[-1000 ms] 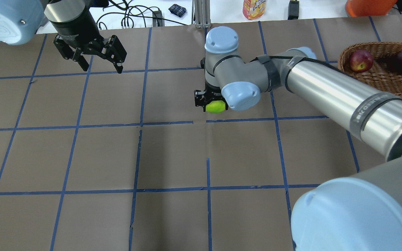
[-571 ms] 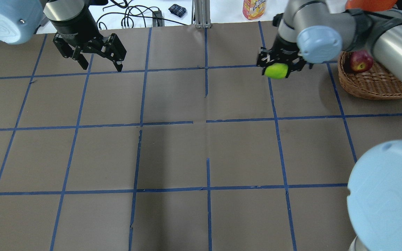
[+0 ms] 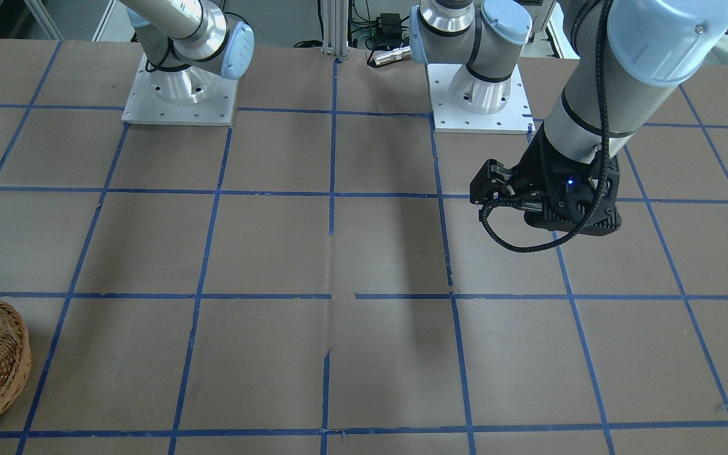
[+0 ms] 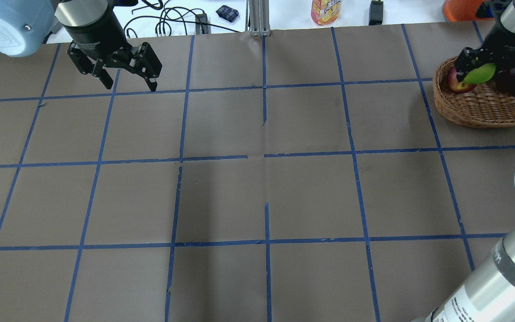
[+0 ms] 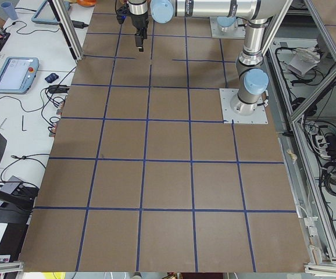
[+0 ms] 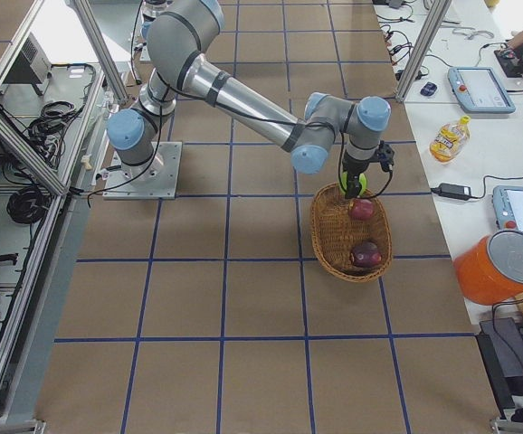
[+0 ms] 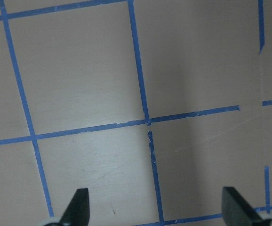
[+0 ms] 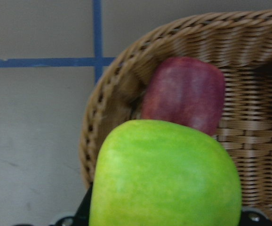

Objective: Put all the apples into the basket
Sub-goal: 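Open the right gripper to drop the green apple into the basket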

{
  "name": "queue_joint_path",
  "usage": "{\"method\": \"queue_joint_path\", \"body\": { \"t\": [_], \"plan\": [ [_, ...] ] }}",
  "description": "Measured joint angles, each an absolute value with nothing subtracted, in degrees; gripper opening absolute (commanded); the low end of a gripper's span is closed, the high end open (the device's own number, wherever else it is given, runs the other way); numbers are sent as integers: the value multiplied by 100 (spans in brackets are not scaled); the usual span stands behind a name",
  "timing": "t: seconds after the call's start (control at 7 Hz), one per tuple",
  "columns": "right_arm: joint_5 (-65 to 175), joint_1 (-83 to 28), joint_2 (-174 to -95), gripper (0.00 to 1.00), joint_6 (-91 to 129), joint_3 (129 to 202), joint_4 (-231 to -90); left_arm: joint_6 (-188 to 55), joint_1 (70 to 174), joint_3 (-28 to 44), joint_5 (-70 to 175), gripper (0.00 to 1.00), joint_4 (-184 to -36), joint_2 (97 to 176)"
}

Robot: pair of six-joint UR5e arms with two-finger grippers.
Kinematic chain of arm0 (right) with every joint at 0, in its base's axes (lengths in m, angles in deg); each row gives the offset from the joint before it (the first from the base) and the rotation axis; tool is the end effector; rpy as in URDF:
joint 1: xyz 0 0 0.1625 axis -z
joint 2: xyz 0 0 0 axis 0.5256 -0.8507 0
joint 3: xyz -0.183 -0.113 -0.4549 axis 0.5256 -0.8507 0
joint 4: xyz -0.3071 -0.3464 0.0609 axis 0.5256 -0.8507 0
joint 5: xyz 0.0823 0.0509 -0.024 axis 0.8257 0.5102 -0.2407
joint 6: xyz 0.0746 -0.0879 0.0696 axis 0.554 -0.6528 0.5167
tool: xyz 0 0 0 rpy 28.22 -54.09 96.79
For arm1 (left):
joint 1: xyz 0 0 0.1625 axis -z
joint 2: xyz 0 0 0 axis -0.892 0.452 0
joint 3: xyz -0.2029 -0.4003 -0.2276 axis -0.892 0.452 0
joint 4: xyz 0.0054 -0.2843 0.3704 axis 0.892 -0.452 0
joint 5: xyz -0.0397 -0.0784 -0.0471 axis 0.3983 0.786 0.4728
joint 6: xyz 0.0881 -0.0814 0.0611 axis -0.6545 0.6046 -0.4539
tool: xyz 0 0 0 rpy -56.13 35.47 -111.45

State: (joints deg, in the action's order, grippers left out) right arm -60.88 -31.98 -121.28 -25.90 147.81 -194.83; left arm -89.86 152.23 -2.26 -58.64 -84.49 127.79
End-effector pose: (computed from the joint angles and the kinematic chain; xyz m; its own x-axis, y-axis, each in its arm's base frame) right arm -0.2442 -0.7782 0.3085 -0.9972 -0.0363 0.0653 -0.0370 0.9993 -0.0088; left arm -0.1241 -0.6400 0.5080 -0.9913 0.1311 0.0108 0.1314 0.9909 0.0303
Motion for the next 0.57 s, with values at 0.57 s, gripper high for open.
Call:
{"method": "queue_joint_path", "body": {
  "t": [0.57],
  "plan": [
    [-6538, -2836, -11871, 100, -3292, 14535, -19251, -8977, 15216, -216, -5856, 100, -8442, 12787]
  ]
}}
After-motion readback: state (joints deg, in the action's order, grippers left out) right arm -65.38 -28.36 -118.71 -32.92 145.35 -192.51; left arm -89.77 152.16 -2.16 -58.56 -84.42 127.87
